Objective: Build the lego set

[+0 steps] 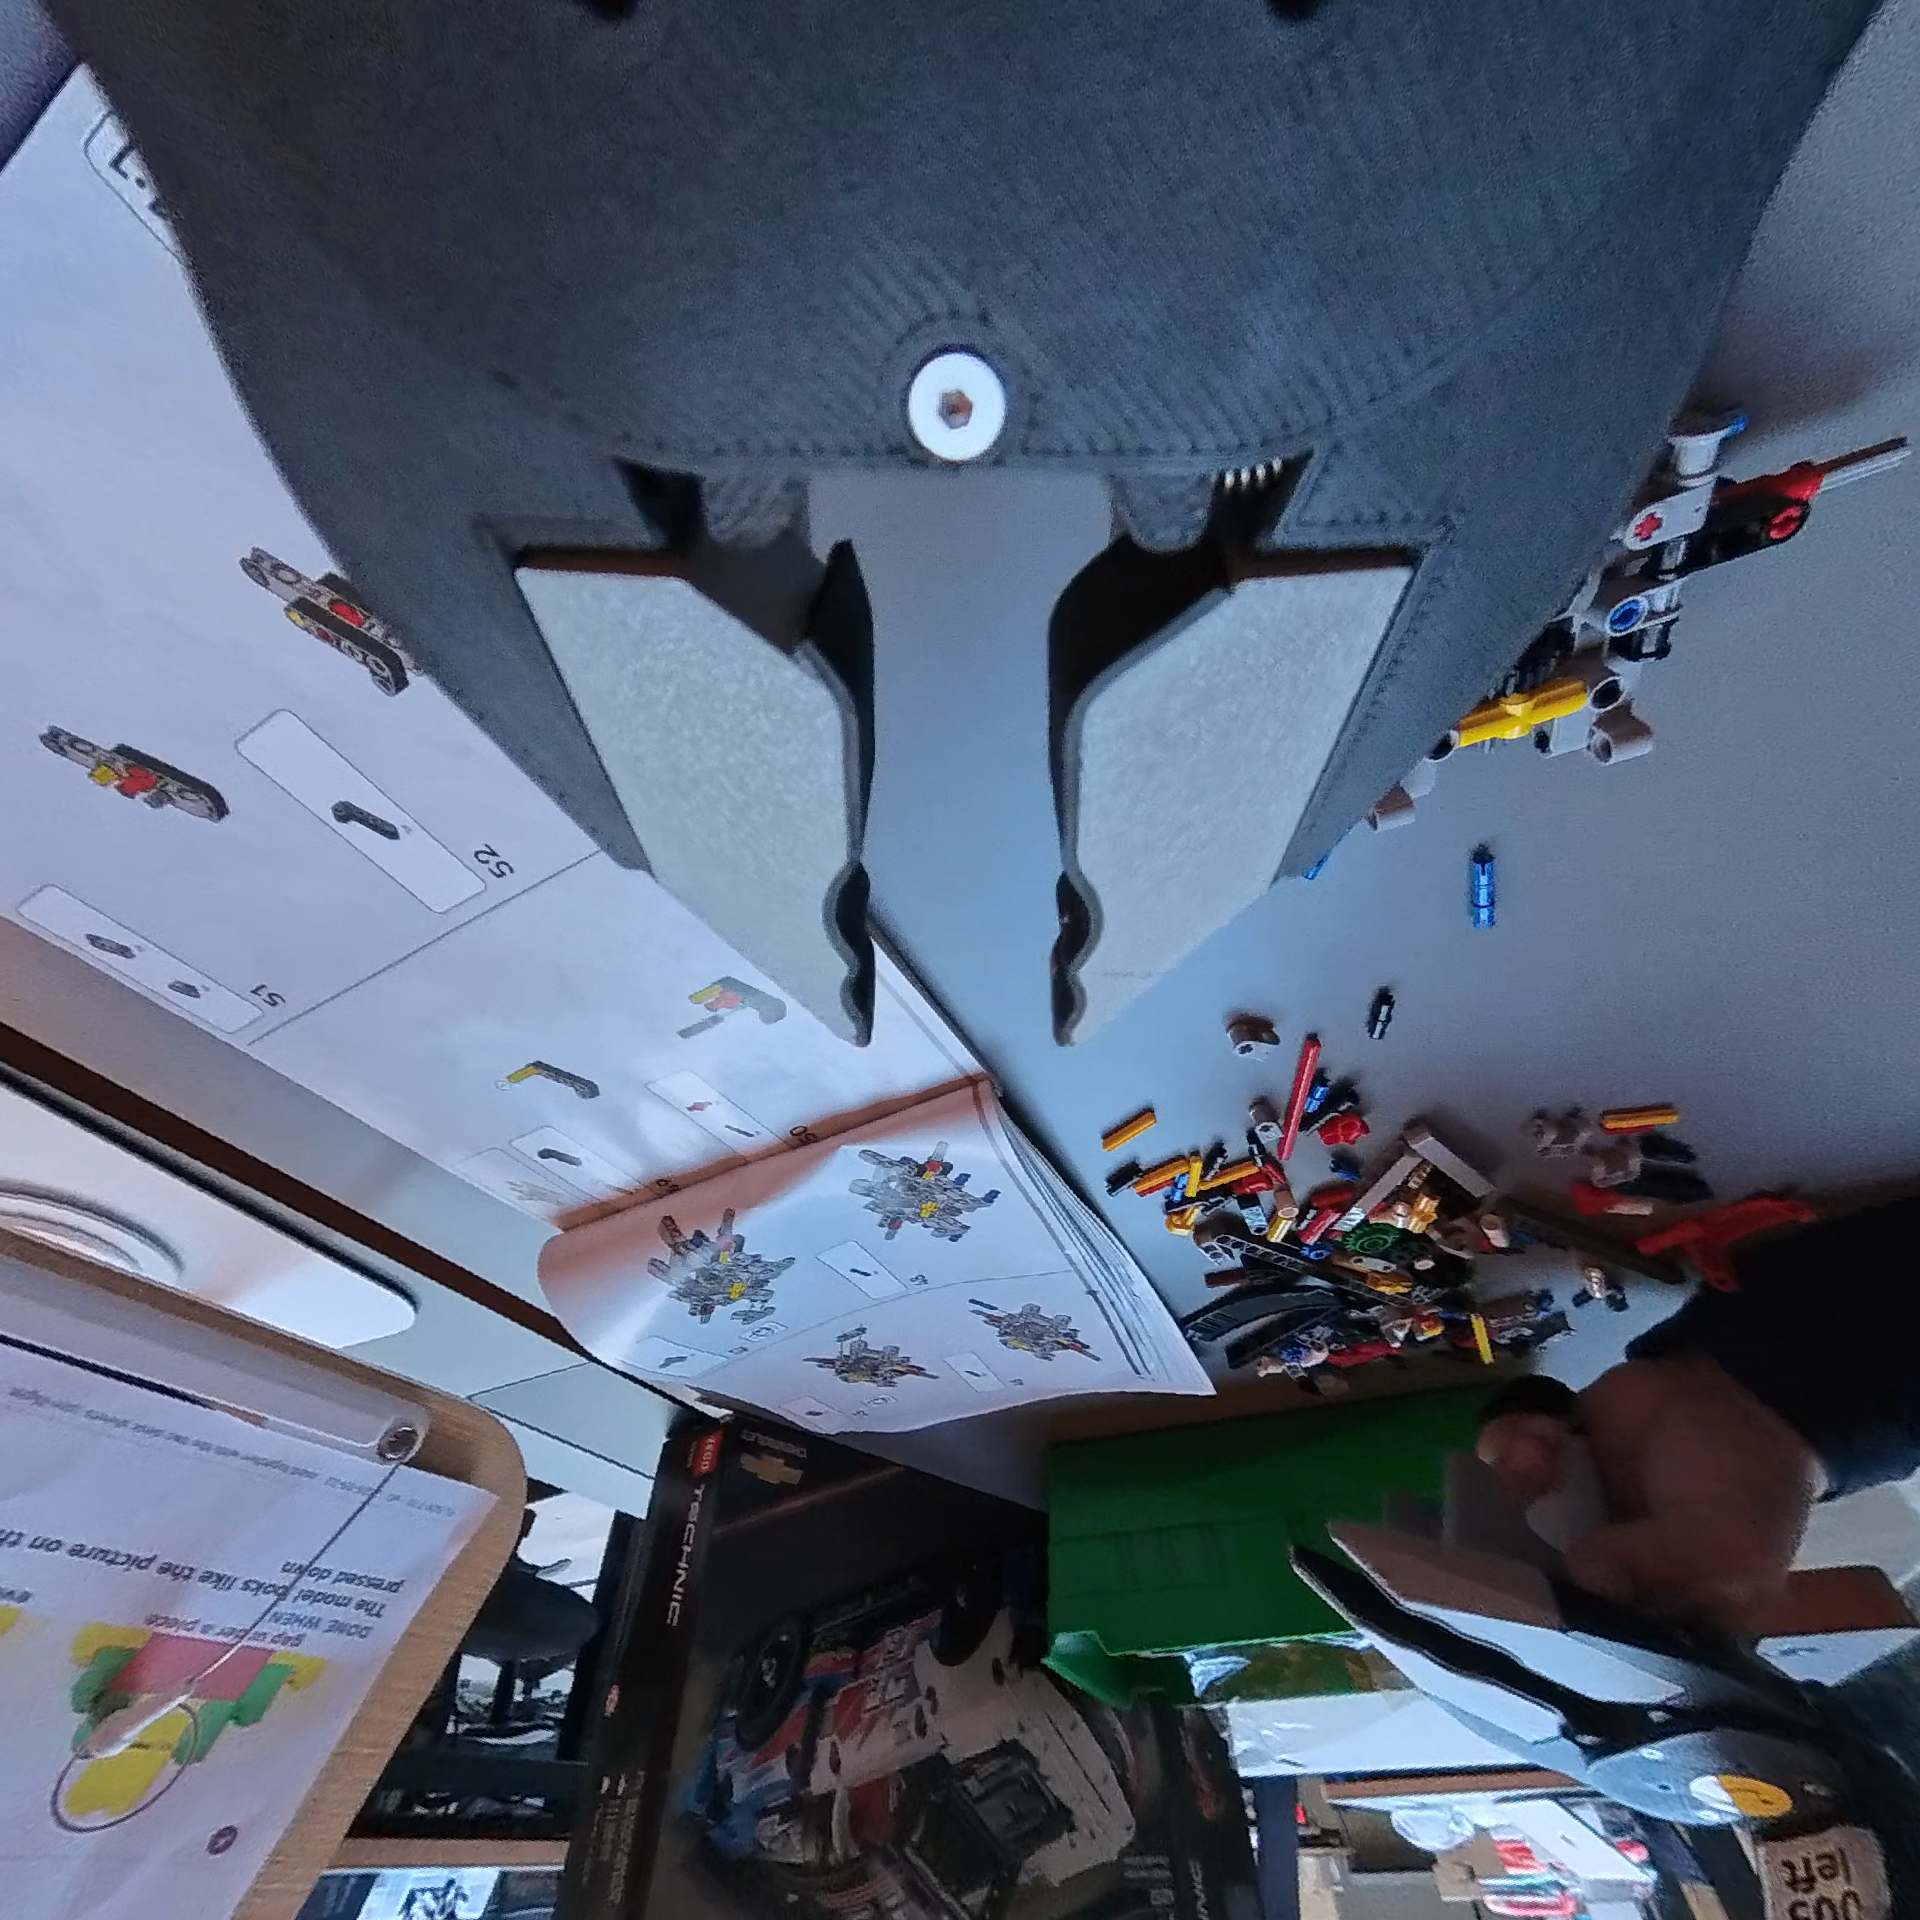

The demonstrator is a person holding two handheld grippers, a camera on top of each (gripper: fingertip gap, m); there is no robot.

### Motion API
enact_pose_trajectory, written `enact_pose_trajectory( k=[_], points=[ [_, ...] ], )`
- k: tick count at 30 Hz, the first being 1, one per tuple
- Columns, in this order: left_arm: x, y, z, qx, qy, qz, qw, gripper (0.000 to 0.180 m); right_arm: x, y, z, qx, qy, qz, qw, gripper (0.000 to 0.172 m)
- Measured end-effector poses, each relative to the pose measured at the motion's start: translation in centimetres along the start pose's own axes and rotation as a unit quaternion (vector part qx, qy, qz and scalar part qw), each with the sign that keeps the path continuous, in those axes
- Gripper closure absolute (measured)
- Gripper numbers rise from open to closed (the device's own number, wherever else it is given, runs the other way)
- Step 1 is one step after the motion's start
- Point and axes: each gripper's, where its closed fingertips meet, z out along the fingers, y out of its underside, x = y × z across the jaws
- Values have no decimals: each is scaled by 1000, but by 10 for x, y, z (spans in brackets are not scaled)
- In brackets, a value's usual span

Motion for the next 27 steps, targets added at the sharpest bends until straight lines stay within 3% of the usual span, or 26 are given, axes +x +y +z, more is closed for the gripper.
enact_pose_trajectory(
  k=[11,27],
  points=[
    [-12,9,6,-14,-16,-17,1000,165,-5,-4,-1,12,-65,26,997,144],
    [-3,8,3,-10,-3,-19,1000,166,-13,-11,6,28,-98,40,994,148]
  ],
)
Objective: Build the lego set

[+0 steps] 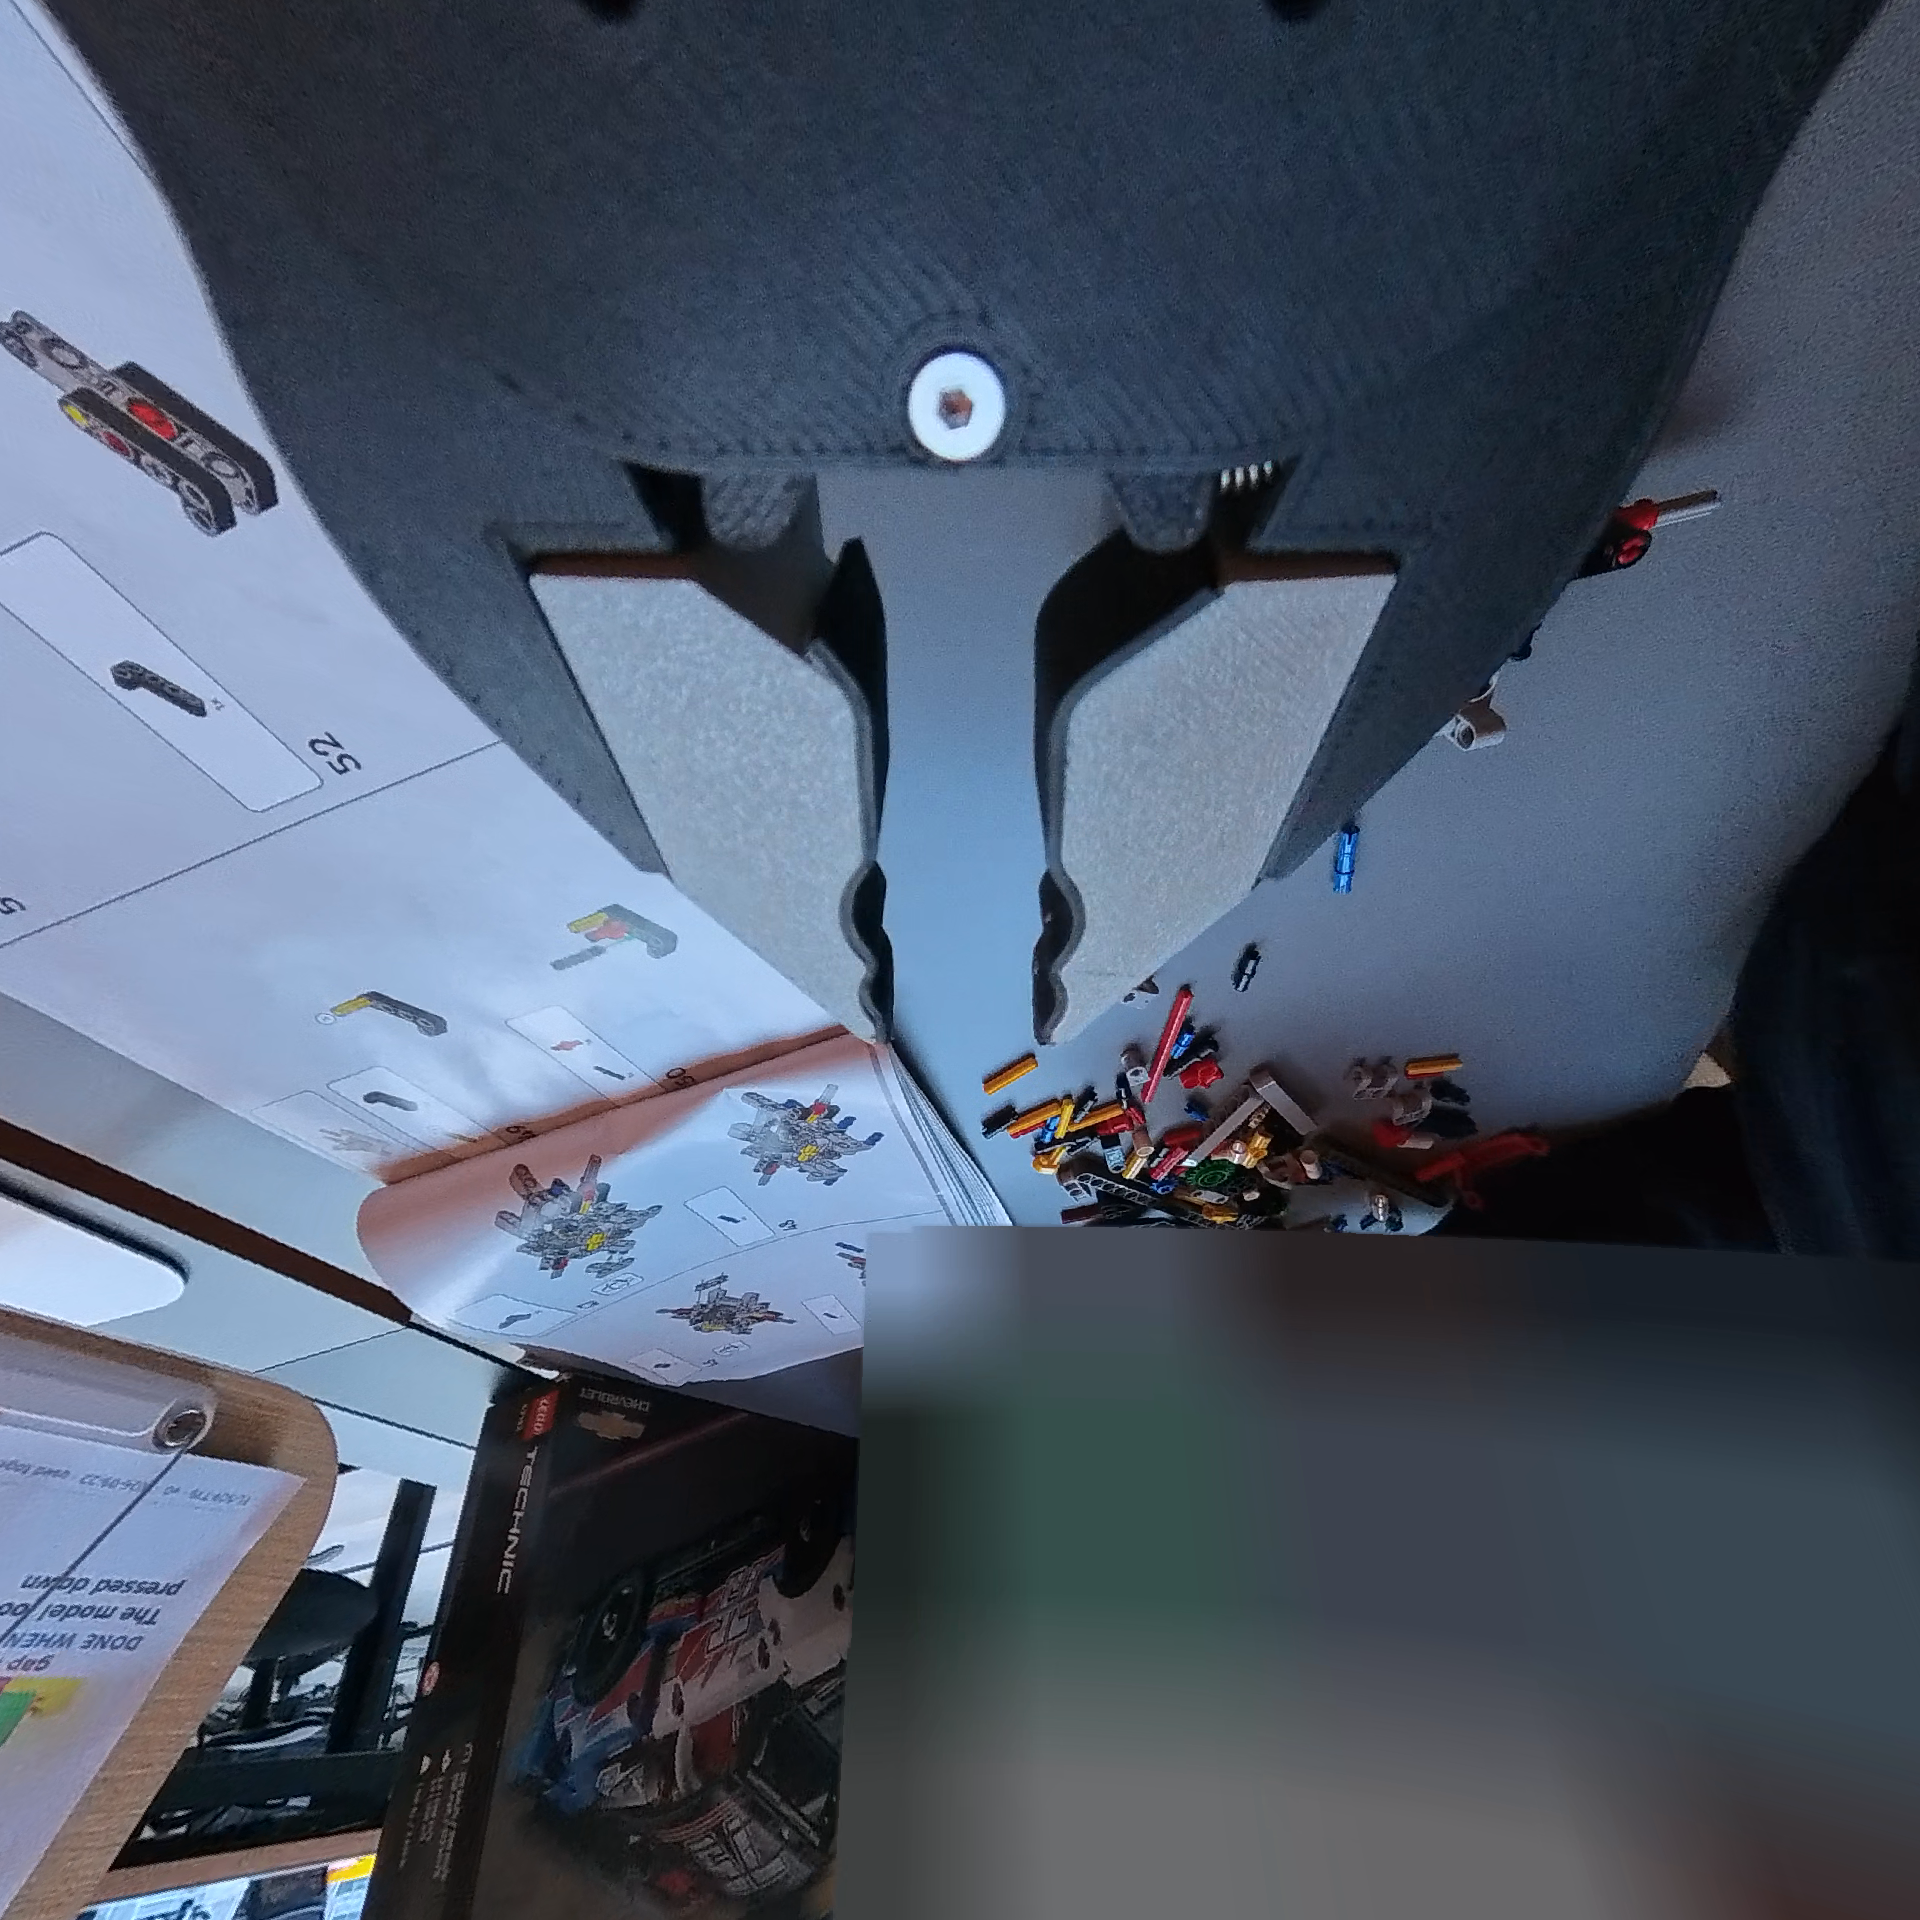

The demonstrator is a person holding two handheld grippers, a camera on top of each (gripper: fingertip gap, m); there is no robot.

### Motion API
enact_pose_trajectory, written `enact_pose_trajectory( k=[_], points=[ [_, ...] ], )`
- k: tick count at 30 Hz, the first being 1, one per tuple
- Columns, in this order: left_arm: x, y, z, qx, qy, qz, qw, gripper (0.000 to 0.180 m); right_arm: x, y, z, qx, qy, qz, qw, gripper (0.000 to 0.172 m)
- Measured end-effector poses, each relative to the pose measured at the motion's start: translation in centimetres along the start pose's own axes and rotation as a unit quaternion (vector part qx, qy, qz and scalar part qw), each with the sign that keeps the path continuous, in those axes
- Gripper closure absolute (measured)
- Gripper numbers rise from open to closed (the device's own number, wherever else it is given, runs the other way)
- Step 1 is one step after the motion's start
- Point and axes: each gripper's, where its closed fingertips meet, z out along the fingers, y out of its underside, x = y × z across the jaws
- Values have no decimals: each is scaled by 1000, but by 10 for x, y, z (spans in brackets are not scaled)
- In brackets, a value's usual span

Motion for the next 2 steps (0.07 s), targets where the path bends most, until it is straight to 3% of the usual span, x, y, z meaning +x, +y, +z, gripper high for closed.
enact_pose_trajectory(
  k=[2],
  points=[
    [3,1,1,2,9,-8,1000,166,0,0,0,2,0,0,1000,148]
  ],
)
